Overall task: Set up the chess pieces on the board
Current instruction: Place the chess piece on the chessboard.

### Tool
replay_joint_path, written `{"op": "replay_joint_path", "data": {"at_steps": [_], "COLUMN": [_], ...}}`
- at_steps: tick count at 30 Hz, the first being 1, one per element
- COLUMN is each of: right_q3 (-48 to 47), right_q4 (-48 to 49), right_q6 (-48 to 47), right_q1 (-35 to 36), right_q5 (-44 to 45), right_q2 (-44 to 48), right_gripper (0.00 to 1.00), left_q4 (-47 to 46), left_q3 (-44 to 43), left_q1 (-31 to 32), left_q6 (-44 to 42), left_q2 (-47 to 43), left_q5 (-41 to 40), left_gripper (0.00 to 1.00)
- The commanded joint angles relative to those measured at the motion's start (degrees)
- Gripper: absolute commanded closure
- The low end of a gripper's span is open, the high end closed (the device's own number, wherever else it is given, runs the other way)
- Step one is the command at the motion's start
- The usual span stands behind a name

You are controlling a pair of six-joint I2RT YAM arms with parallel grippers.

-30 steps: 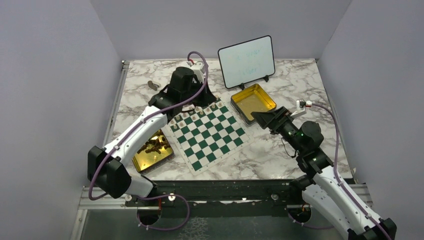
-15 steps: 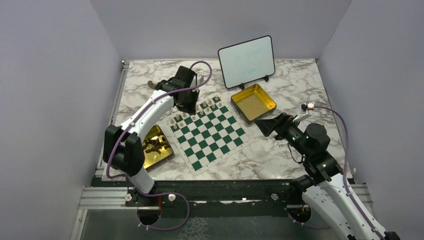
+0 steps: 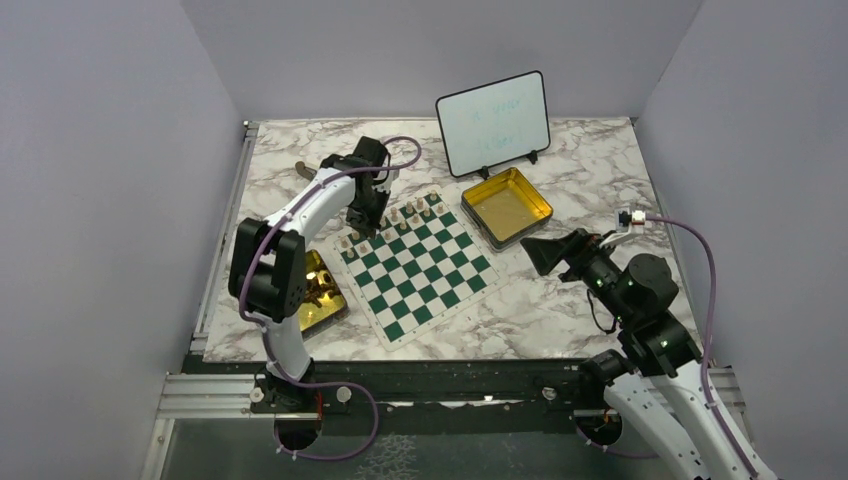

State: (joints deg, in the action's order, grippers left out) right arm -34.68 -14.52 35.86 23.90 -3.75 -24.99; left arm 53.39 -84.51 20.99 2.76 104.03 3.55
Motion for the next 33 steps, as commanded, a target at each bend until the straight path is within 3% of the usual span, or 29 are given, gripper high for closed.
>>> {"op": "replay_joint_path", "data": {"at_steps": [1,33], "right_q3": [-2.54,-2.69], "right_q4": [-1.72,-1.18], "right_q6": [-1.86,-1.23], "right_q1": [0.04,0.04], "right_q5": [2.12,3.31], "right_q2": [0.57,1.36], "right_gripper": [0.0,0.0], "left_q4": [1.55,1.55], "left_q3": [-2.53,-6.62], "left_q1": [-0.6,-0.69], "left_q6": [-1.96,-5.7], "left_q2": [2.59,10.2], "left_q5": [-0.79,-1.65], "left_gripper": [1.0,1.0]}}
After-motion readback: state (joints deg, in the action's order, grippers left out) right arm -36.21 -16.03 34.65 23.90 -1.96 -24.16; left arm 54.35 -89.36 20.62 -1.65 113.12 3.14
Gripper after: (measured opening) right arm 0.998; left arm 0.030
